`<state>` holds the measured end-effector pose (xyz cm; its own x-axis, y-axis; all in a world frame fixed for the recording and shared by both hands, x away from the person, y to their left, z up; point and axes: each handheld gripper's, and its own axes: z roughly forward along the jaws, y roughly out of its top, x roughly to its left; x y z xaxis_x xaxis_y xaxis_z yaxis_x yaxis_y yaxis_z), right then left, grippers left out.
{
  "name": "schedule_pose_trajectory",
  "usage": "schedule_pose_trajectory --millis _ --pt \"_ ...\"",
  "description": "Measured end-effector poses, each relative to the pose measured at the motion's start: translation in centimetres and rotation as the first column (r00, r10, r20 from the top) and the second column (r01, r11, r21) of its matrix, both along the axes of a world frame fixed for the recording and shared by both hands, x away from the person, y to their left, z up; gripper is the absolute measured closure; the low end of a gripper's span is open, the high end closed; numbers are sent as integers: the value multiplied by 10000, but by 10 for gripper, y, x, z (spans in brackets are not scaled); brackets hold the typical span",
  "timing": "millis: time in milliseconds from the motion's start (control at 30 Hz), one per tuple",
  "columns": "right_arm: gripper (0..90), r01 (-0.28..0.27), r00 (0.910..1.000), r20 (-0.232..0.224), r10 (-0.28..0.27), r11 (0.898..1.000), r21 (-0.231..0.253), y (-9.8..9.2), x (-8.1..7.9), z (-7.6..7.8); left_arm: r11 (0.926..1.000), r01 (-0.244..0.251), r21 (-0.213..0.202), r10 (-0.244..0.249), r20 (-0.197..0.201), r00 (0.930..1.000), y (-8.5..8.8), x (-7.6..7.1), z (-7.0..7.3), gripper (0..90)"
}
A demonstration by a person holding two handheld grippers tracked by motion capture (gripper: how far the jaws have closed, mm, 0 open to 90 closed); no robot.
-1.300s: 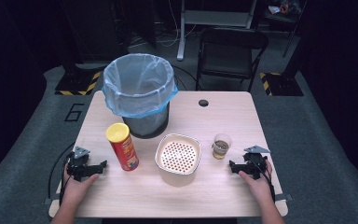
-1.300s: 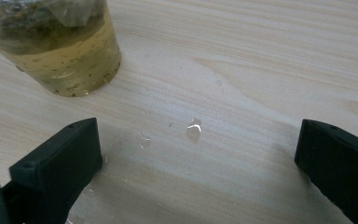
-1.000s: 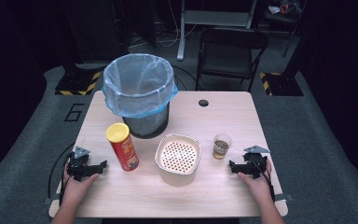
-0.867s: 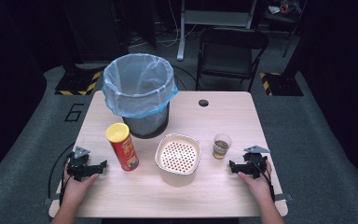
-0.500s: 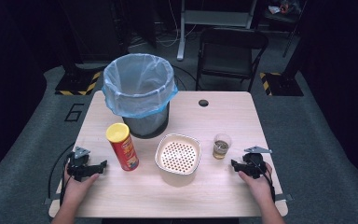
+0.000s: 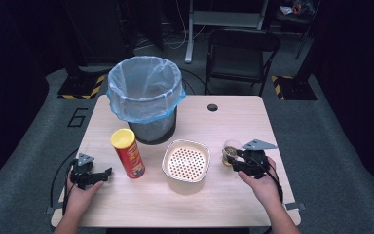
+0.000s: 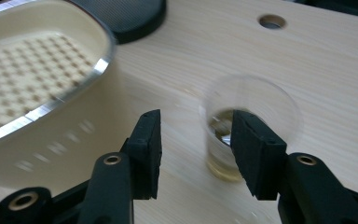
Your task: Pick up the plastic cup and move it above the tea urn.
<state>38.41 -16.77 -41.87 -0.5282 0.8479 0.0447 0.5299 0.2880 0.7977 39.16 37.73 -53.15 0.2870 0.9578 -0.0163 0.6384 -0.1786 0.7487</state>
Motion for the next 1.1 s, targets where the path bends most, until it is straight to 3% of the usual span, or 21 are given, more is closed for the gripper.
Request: schedule_pose_trajectory --millis 100,133,200,300,367,433,533,567,800,867,1100 --pt "528 -577 9983 -44 578 9978 317 23 5 9 10000 1 5 -1 -3 10000 0 0 0 130" --pt "528 -577 9983 -44 578 9978 317 23 5 9 10000 7 9 -7 -3 10000 0 0 0 130" --pt "517 -902 9959 -75 903 9959 75 43 14 13 10000 27 18 -27 -6 10000 0 0 0 131" --pt "516 -861 9962 142 864 9960 -238 52 17 16 10000 52 65 -52 10 10000 1 0 0 131" --pt "515 -1109 9938 57 1108 9936 194 59 22 20 10000 59 59 -59 9 10000 1 0 0 131" --pt "517 -1157 9933 39 1157 9932 111 64 24 21 10000 66 60 -66 10 10000 1 0 0 131" --pt "527 -1219 9925 -93 1218 9925 -85 69 27 18 10000 66 60 -66 12 10000 1 0 0 131" --pt "535 -1231 9921 -267 1222 9918 -354 72 30 13 10000 68 55 -68 5 10000 1 0 0 131" --pt "623 -1488 9864 -754 1461 9884 -311 75 33 2 9999 94 63 -94 7 10000 1 0 0 131" --pt "638 -1725 9831 -692 1694 9841 -417 76 30 2 9999 92 60 -93 6 10000 1 0 0 131" --pt "643 -1727 9833 -692 1684 9830 -620 72 23 2 9999 92 58 -92 12 10000 1 0 0 131"
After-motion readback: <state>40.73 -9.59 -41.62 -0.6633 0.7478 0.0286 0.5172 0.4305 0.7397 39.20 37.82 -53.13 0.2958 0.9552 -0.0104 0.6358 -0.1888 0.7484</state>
